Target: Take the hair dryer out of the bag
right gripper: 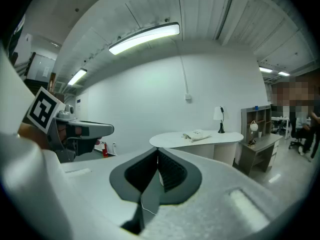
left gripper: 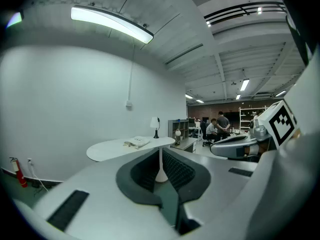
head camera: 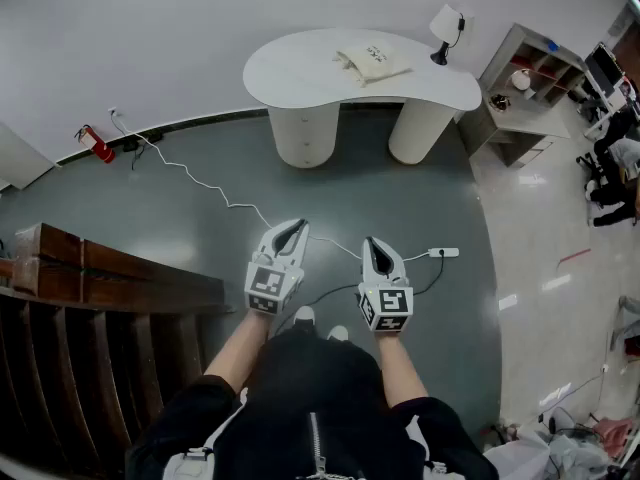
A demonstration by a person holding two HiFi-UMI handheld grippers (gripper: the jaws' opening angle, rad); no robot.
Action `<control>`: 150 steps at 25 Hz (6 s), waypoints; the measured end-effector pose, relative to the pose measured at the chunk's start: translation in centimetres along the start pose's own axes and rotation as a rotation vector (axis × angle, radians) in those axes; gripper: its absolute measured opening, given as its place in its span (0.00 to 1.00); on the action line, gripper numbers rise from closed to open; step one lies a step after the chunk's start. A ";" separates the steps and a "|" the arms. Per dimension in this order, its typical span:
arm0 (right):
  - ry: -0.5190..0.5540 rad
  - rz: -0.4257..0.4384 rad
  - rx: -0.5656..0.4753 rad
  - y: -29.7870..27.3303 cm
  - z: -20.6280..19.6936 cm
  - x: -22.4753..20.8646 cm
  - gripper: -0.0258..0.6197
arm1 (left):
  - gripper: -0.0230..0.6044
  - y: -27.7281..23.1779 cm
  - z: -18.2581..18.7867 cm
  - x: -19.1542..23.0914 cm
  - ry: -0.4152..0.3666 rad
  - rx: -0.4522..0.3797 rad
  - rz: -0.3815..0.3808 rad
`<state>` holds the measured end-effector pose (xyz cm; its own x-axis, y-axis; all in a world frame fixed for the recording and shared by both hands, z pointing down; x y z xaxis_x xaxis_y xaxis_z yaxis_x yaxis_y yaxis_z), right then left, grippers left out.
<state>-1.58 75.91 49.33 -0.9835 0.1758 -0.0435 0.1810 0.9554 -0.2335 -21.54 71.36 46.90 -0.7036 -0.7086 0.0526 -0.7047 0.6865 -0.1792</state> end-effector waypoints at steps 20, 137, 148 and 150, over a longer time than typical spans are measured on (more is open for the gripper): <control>-0.038 -0.076 0.033 -3.0 0.1 1.3 0.05 | 0.08 -1.0 -0.9 5.8 0.001 0.030 -0.051; 0.032 0.334 0.260 -72.0 14.1 -27.7 0.05 | 0.08 -61.5 5.4 40.6 0.117 0.245 0.166; 0.098 0.304 0.284 -74.7 13.6 -26.2 0.18 | 0.08 -63.6 4.3 44.4 0.099 0.289 0.094; 0.115 0.296 0.293 -75.3 13.4 -25.8 0.20 | 0.08 -63.9 4.2 45.3 0.100 0.291 0.080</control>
<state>10.16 -3.72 55.02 -0.8799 0.4731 -0.0448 0.4312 0.7551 -0.4939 -8.03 -5.27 56.61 -0.7710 -0.6252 0.1207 -0.6018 0.6536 -0.4590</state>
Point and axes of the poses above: the fingertips, and each gripper's own axes: y backward along the fingers, x to its left, z out of its top, the point moved 7 cm from there along y, backward along the fingers, and after that the axes turned 9 degrees about -z, right-handed, at the moved point
